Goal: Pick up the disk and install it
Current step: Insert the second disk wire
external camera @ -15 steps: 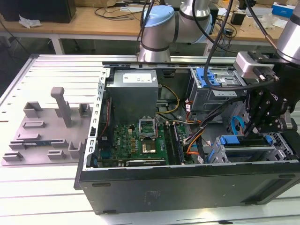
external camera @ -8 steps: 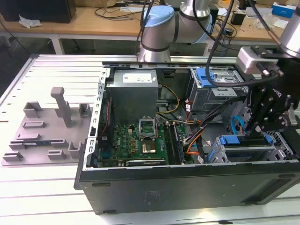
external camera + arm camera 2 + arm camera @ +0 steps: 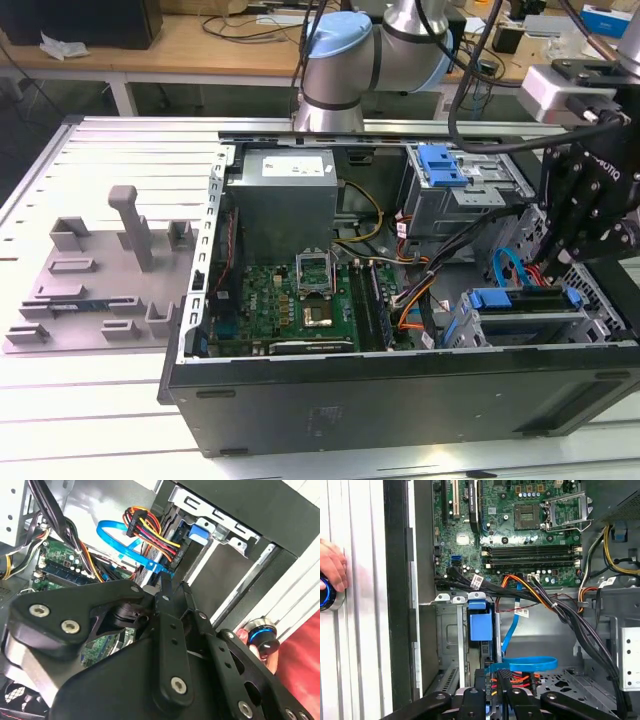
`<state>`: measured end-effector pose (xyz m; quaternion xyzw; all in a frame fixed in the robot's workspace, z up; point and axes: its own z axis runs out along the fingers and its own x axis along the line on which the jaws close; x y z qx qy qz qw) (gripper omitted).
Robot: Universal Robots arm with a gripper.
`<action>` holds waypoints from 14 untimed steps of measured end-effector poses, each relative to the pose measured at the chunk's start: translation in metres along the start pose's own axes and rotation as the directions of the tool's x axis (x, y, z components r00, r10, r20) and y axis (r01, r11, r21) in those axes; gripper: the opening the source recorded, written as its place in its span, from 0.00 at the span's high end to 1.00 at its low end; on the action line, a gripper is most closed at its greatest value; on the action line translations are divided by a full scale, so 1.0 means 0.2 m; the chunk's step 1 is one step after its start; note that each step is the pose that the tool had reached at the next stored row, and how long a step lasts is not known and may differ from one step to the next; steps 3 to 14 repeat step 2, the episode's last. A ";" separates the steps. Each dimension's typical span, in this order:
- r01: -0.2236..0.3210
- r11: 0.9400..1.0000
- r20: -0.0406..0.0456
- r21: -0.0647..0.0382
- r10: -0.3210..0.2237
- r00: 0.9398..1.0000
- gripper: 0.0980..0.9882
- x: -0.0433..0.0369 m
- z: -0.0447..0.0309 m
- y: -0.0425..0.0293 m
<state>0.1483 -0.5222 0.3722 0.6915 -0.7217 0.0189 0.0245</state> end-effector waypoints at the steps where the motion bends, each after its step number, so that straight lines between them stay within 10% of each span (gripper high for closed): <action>1: 0.000 1.000 0.000 0.000 0.000 1.000 0.84 0.000 0.000 0.000; 14: 0.000 1.000 0.000 0.000 0.000 1.000 0.84 0.000 -0.001 0.000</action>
